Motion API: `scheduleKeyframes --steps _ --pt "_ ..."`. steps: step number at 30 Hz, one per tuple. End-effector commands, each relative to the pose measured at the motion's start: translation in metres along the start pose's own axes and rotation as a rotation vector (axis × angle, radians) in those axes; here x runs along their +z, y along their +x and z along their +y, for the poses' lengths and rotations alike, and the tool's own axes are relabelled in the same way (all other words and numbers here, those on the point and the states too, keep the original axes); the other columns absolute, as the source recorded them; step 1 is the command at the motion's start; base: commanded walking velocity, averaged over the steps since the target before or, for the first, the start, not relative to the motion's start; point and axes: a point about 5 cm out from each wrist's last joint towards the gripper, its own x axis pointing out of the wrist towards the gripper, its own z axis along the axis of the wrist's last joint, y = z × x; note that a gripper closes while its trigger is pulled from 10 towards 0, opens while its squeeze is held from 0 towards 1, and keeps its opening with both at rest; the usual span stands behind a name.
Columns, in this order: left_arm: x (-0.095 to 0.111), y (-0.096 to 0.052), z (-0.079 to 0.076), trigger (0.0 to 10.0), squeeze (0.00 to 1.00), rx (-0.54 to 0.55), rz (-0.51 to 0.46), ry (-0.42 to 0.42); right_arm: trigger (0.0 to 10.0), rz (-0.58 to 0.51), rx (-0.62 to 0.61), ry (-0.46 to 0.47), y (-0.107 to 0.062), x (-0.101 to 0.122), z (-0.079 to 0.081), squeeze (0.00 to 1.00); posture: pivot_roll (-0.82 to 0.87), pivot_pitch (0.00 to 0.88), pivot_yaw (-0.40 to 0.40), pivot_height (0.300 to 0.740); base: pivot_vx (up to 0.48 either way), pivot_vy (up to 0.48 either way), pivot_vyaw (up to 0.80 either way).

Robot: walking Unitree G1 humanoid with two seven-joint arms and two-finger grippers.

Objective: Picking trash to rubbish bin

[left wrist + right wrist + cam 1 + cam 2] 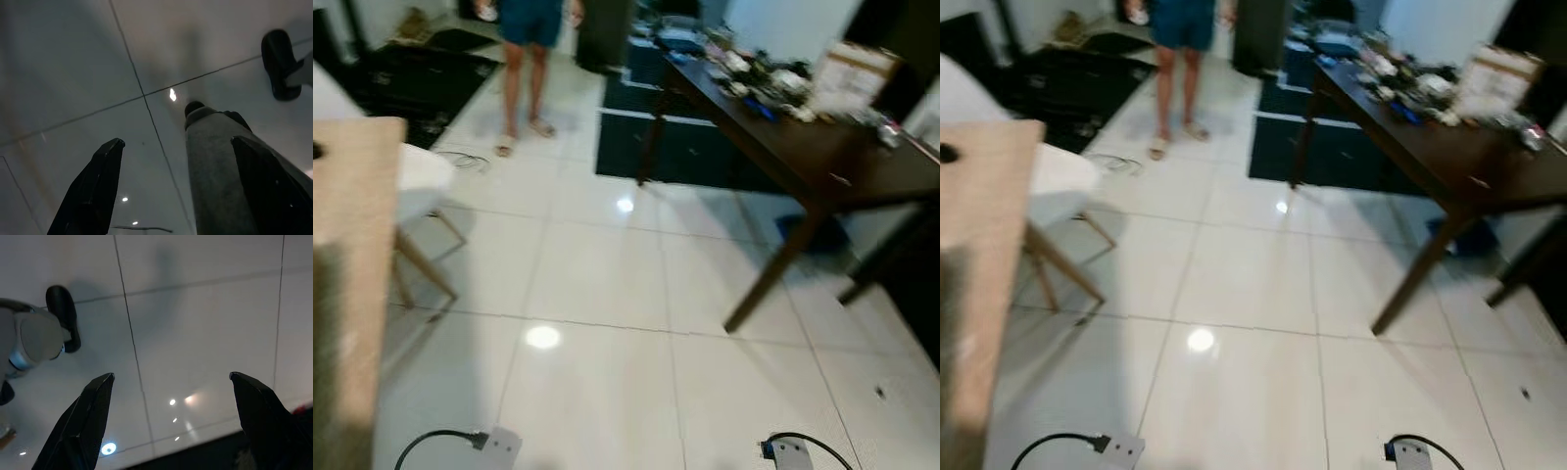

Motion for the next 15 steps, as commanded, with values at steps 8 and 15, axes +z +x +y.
scheduleKeyframes --steps 8,15 --pt "-0.0184 -0.0020 -0.0108 10.0 0.00 -0.026 0.071 -0.001 10.0 0.012 -0.002 -0.027 -0.0003 -0.0030 -0.0019 0.00 0.10 0.098 -0.087 0.740 0.000 0.000 -0.79" --pt "-0.0210 -0.0026 -0.0113 10.0 0.00 -0.024 0.076 -0.001 10.0 0.019 0.006 -0.055 -0.0004 -0.0048 -0.0017 0.00 0.09 0.099 -0.096 0.740 0.000 0.000 -0.79"
